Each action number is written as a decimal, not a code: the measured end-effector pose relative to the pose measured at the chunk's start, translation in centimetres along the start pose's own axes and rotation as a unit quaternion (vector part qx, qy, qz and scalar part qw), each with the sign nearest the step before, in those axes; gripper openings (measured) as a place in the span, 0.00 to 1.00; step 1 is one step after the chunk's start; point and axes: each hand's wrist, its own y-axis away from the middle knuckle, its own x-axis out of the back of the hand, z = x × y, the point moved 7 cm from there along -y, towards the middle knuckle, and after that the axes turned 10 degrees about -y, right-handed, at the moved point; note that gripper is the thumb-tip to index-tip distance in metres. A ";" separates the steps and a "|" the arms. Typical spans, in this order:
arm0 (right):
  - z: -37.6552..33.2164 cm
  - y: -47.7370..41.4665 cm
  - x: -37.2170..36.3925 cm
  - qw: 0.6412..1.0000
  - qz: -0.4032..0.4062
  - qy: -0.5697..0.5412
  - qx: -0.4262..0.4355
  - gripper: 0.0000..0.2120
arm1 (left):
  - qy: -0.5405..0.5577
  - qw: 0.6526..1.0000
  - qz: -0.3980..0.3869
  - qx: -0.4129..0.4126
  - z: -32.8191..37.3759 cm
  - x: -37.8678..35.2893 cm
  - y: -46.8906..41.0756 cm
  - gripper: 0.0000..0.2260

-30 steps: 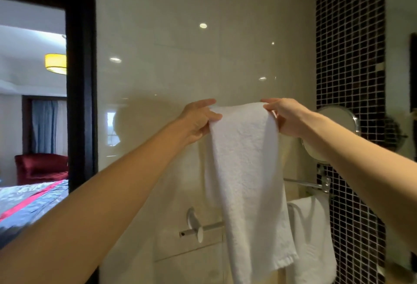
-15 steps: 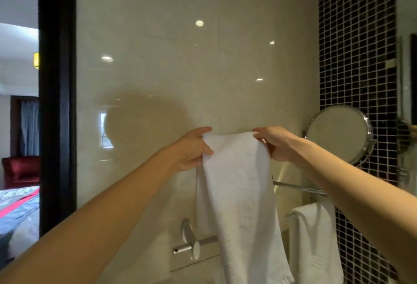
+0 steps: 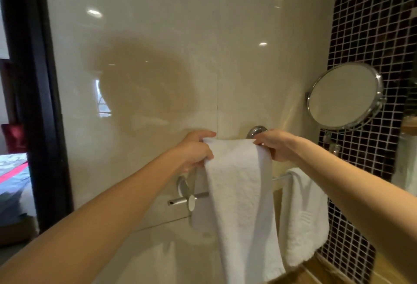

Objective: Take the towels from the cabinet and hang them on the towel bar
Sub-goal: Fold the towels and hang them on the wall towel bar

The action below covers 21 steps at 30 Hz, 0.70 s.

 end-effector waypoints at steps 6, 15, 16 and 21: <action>2.9 -0.3 0.0 0.999 -0.020 0.027 -0.031 0.16 | -0.013 0.995 0.042 0.084 -3.4 -0.5 0.4 0.19; 4.6 -0.7 -0.6 0.999 -0.033 0.042 0.011 0.16 | -0.109 0.990 0.019 0.083 -4.7 -2.1 1.3 0.22; 4.9 -0.7 -0.8 0.998 -0.041 0.051 0.013 0.13 | -0.130 0.989 0.022 0.073 -4.9 -2.2 1.4 0.22; 5.5 -1.2 -0.9 0.987 -0.019 0.148 0.057 0.12 | -0.205 0.978 0.046 0.018 -5.8 -2.1 1.3 0.16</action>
